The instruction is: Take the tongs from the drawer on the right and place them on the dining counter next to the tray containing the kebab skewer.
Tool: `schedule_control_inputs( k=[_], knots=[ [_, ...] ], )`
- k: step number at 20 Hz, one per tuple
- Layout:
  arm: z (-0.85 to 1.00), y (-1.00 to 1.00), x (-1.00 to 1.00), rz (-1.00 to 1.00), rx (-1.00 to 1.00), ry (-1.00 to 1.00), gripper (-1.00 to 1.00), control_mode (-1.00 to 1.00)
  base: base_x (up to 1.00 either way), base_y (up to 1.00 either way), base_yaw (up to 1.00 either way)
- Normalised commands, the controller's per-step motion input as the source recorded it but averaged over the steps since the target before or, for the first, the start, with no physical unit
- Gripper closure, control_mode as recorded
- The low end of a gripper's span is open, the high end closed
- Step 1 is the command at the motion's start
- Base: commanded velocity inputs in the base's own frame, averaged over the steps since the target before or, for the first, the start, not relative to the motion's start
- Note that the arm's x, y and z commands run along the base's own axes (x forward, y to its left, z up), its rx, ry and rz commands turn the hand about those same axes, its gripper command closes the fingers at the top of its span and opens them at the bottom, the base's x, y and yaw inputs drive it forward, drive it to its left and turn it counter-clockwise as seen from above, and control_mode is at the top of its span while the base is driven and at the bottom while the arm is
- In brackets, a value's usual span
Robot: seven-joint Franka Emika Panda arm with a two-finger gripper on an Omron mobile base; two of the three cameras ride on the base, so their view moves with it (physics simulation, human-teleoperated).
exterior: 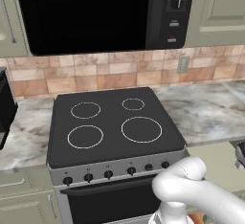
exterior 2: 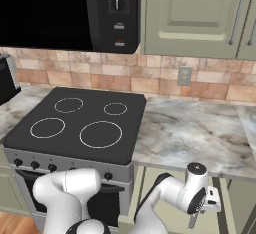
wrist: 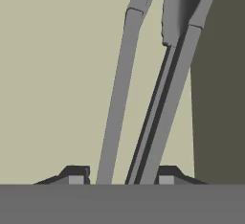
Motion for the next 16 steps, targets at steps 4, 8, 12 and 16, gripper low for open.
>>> schedule_control_inputs(
  k=[4, 8, 12, 16],
  knots=[
    [0.27, 0.00, -0.45, 0.00, 0.00, 0.00, 1.00, -1.00, 0.00, 0.00, 0.00],
    [0.36, 0.00, -0.41, 0.00, 0.00, 0.00, 1.00, -1.00, 0.00, 0.00, 0.00],
    [0.56, 0.00, -0.34, 0.00, 0.00, 0.00, 1.00, -1.00, 0.00, 0.00, 0.00],
    [0.74, 0.00, -0.33, 0.01, 0.00, 0.00, 1.00, -1.00, 0.00, 0.00, 0.00]
  ],
)
